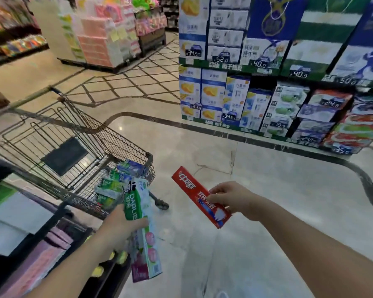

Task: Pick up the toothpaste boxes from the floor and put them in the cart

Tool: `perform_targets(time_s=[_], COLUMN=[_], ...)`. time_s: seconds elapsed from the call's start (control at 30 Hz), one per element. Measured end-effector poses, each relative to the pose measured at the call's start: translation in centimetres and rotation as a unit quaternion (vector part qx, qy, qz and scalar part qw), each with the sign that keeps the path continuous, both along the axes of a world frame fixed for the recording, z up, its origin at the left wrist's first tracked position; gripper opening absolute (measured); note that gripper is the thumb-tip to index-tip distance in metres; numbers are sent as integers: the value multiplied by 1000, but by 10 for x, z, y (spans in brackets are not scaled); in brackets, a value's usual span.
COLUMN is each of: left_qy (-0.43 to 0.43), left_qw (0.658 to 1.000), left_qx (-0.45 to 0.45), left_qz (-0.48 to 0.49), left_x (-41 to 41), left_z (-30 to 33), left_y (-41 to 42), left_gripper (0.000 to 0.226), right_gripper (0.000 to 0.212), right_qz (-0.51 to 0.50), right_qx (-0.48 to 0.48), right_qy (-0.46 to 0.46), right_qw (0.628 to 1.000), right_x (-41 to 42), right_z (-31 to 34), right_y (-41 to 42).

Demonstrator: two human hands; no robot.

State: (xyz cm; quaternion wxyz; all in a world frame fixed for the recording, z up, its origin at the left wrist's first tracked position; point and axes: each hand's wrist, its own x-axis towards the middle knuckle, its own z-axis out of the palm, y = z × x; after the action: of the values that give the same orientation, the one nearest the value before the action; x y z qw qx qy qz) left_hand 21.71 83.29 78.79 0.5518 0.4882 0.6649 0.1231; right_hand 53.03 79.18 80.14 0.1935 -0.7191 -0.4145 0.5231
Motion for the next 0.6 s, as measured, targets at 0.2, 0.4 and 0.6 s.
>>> perform_targets(time_s=[0.2, 0.4, 0.6], left_qy=[8, 35, 49], left_qw=[997, 993, 988], left_qx=[4, 14, -3], left_qz=[74, 114, 148], left_x=[8, -15, -55], left_z=[5, -11, -31], left_y=[66, 144, 234], left_gripper=[45, 49, 49], right_gripper=[31, 33, 32], right_qz=[78, 155, 165], right_qx=[4, 4, -5], right_qy=[1, -12, -31], right_qw=[997, 988, 986], right_x=[13, -22, -71], right_z=[1, -7, -25], right_y=[118, 240, 357])
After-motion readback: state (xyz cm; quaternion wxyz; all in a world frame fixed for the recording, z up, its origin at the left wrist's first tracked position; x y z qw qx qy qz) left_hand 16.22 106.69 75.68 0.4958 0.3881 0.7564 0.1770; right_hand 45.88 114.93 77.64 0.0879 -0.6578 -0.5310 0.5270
